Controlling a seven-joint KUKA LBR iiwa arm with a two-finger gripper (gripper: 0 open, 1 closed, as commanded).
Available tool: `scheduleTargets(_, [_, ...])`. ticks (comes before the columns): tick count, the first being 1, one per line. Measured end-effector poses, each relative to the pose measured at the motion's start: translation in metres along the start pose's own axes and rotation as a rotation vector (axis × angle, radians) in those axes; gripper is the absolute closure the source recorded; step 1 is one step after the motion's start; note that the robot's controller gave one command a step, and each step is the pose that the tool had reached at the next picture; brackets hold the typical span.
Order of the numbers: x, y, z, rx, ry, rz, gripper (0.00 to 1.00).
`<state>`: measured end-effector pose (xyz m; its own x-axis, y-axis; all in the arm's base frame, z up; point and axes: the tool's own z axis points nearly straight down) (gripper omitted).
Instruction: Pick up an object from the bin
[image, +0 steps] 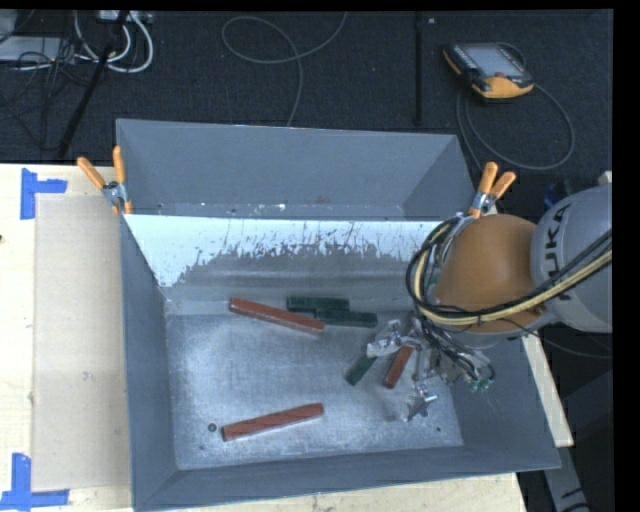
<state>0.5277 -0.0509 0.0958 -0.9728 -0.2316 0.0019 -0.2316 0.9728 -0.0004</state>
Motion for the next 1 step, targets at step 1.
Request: scheduleTargets(1, [-0.0451,-0.0159,0.0156,0.000,-0.002,-0.089,1.00])
